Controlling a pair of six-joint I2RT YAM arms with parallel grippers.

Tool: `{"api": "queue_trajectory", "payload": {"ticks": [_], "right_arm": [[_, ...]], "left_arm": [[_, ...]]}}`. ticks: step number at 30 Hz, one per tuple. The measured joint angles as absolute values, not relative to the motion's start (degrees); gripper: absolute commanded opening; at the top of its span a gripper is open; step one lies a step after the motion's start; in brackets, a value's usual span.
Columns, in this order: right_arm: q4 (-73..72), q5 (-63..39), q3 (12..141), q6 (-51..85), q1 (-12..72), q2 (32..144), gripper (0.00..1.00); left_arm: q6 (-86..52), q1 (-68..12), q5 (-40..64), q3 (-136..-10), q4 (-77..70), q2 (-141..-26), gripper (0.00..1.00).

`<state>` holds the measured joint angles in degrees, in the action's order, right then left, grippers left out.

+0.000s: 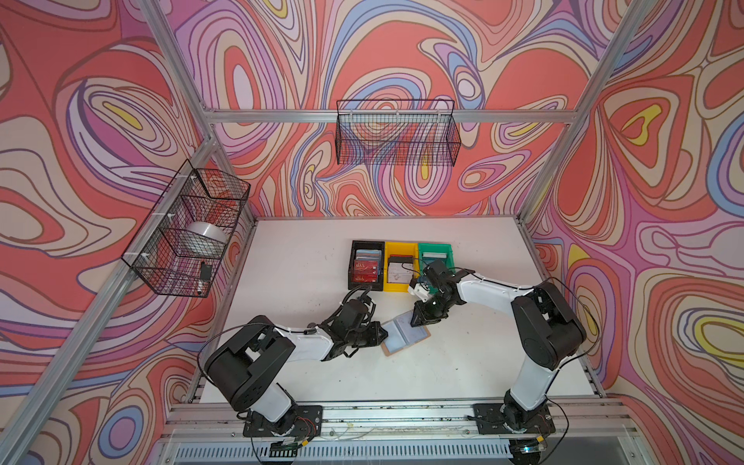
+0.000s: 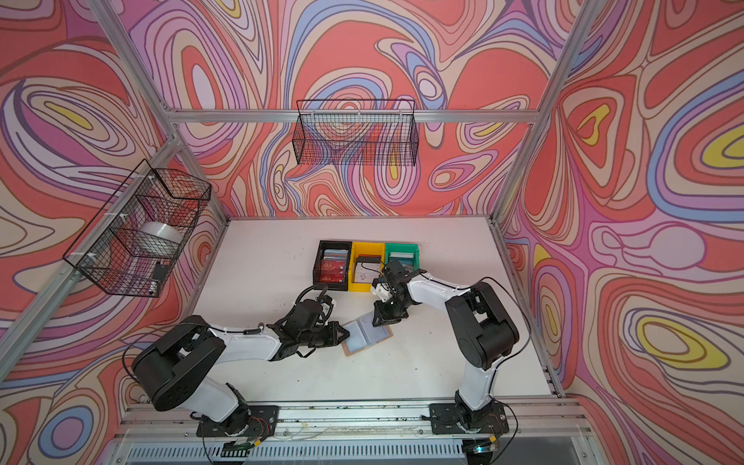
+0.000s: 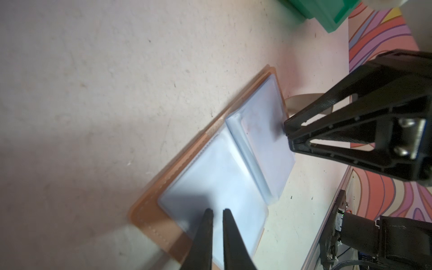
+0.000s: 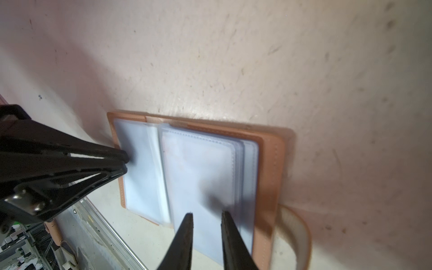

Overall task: Take the credit cards out of the card holder
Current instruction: Move the card holder to the center of the table, then flip over the card slot on the card holder.

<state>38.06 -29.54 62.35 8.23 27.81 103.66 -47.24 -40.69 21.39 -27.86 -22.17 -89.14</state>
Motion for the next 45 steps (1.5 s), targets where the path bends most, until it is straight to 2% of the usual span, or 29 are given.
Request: {"api": "queue_trajectory", "payload": {"ticks": [20,40,45], "right_arm": [[38.1,-25.8,62.3,9.1,25.8,104.0,0.26],[38.1,-28.3,61.9,8.6,25.6,103.2,0.25],[38.0,-25.9,61.7,8.9,25.6,103.0,0.24]], "left_arm": [[-47.2,-40.7,21.0,-28.1,-21.8,-89.1,0.14],[-47.2,-40.7,20.9,-28.4,-20.8,-89.1,0.14],[-47.2,-40.7,20.9,-28.4,-20.8,-89.1,0.14]]}}
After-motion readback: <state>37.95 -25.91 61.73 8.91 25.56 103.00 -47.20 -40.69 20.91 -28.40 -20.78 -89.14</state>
